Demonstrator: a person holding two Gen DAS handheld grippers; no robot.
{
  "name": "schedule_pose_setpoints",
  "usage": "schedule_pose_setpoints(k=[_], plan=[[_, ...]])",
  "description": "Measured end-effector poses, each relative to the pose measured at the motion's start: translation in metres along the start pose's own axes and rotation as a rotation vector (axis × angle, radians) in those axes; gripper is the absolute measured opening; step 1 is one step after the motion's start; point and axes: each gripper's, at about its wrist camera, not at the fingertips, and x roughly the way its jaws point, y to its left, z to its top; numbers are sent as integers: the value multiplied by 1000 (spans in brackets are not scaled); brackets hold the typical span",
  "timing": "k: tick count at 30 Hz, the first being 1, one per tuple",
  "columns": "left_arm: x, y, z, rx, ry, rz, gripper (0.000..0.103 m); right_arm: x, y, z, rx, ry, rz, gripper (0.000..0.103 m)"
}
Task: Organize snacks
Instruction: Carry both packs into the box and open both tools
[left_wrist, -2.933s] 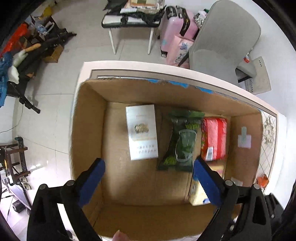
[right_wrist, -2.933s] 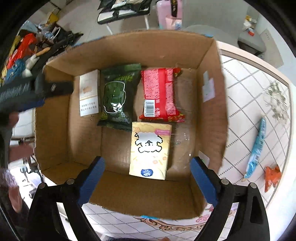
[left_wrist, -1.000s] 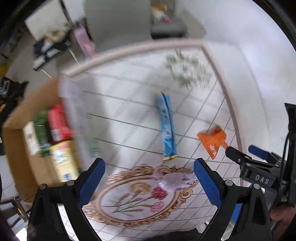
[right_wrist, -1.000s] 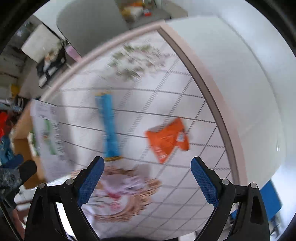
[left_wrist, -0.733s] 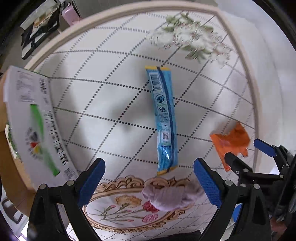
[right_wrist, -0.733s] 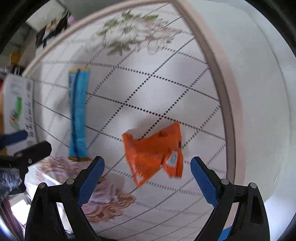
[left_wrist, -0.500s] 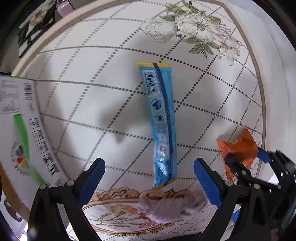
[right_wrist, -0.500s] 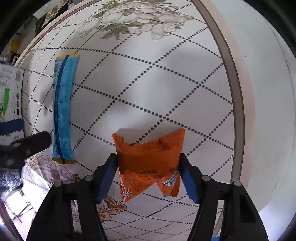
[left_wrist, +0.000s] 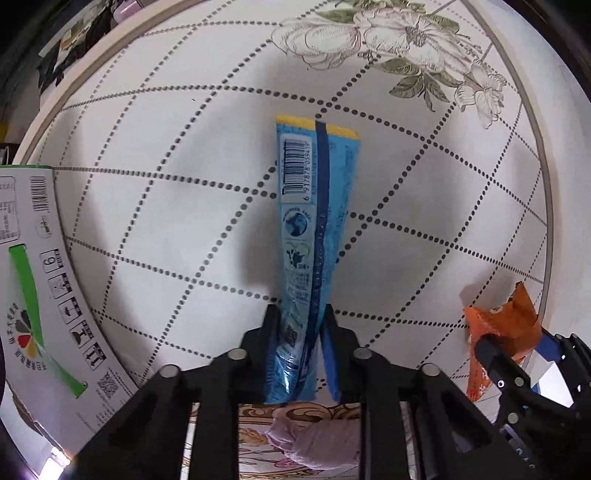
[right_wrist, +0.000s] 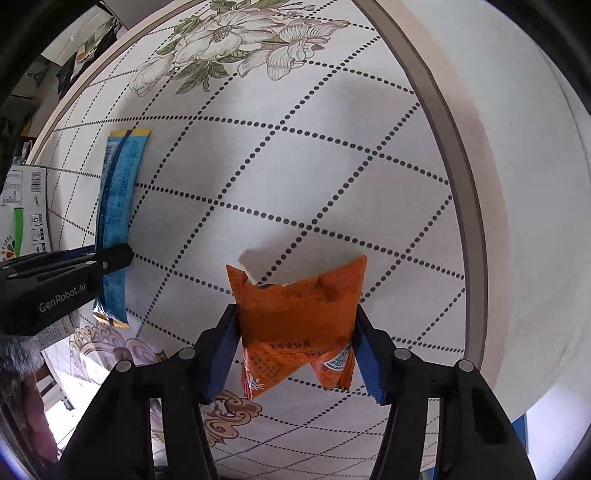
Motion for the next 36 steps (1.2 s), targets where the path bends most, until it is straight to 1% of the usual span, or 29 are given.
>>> schedule_pose_setpoints(k=[2, 6, 9, 13, 15, 16, 19, 21, 22, 23, 24, 25, 26, 27, 29, 31, 32, 34, 35, 36], plan=[[-6, 5, -7, -5, -15, -2, 15, -6, 3, -3, 4, -14, 10, 60], [-32, 14, -29, -31, -71, -47, 14, -30, 10, -11, -3, -62, 37, 59], [-61, 23, -52, -48, -134, -89, 13, -50, 23, -15, -24, -100, 50, 59], [-101, 39, -82, -74, -218, -146, 9, -85, 49, -22, -69, -157, 70, 59], [-128, 57, -85, -83, -262, -160, 5, -104, 64, -27, -86, -180, 83, 59], [-141, 70, -87, -87, -281, -172, 4, -113, 74, -31, -98, -195, 91, 59], [-169, 93, -97, -104, -334, -189, 4, -136, 102, -38, -133, -233, 107, 59], [-166, 103, -90, -103, -345, -195, 4, -146, 118, -41, -152, -255, 109, 59], [-167, 107, -90, -85, -340, -208, 5, -149, 123, -44, -157, -258, 110, 59], [-160, 110, -88, -67, -316, -214, 7, -150, 129, -46, -161, -261, 110, 59], [-155, 112, -86, -68, -301, -206, 8, -145, 134, -44, -160, -261, 106, 59], [-148, 113, -85, -65, -281, -189, 18, -143, 137, -45, -158, -258, 100, 59], [-135, 111, -82, -47, -247, -190, 29, -138, 138, -45, -154, -251, 96, 59], [-123, 109, -81, -51, -212, -192, 32, -133, 136, -47, -143, -243, 89, 59], [-87, 104, -77, -62, -105, -223, 43, -123, 128, -50, -124, -228, 77, 59], [-56, 99, -79, -75, -18, -240, 46, -111, 115, -52, -96, -207, 75, 59], [-45, 96, -83, -77, 9, -242, 47, -104, 108, -53, -83, -197, 72, 59], [-19, 87, -87, -66, 55, -197, 48, -93, 94, -55, -59, -177, 71, 59], [-1, 81, -91, -52, 89, -154, 49, -88, 87, -56, -50, -167, 71, 59], [11, 77, -93, -43, 112, -138, 49, -83, 81, -57, -40, -158, 68, 59]])
